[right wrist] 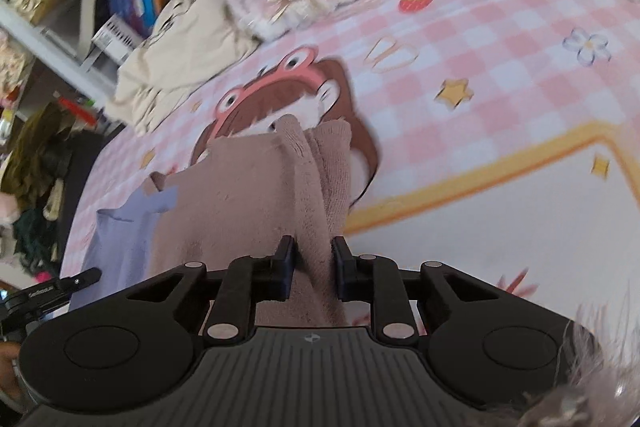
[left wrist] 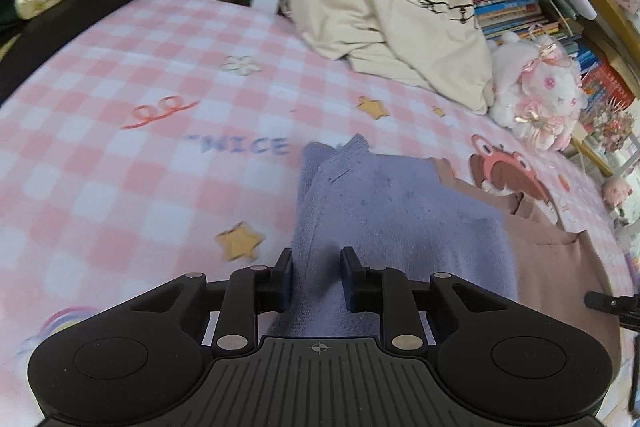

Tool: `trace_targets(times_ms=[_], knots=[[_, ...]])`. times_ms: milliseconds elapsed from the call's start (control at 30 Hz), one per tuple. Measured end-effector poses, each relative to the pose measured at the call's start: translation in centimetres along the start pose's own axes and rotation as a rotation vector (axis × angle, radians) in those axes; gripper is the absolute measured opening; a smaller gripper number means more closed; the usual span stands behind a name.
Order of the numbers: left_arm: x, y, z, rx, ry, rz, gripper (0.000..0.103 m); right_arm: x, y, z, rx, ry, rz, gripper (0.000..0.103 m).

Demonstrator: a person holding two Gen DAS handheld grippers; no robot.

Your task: Fold clothes

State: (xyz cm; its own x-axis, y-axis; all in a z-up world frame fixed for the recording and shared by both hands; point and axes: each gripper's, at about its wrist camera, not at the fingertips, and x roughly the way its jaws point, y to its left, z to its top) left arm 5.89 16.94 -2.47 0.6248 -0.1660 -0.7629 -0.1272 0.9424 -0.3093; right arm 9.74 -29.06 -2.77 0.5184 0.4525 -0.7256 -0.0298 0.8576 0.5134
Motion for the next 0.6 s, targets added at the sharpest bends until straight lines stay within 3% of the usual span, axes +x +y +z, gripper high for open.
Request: trace_targets(times_ms=[167, 300, 533, 600], knots=[[-0.5, 1.6, -0.3, -0.074, 0.011, 0.011, 0.02, -0.4, 0.4, -0.8, 0.044, 0.007, 0.004, 0.013], [-0.2, 1.1, -0.3, -0.059, -0.012, 0.02, 0.02, -0.2, 0.1, -0.8, 0.065, 0.006, -0.007, 0.013], [-0.4, 1.4, -0.7, -0.057, -0.036, 0.003, 0.024, -0.2, 0.7, -1.1, -0.018, -0.009, -0.041, 0.018], [-0.4, 1.0, -0.7, -0.036, -0.043, 0.026, 0.029, -0.4, 1.3, -1.1, -0.055, -0.016, -0.073, 0.028]])
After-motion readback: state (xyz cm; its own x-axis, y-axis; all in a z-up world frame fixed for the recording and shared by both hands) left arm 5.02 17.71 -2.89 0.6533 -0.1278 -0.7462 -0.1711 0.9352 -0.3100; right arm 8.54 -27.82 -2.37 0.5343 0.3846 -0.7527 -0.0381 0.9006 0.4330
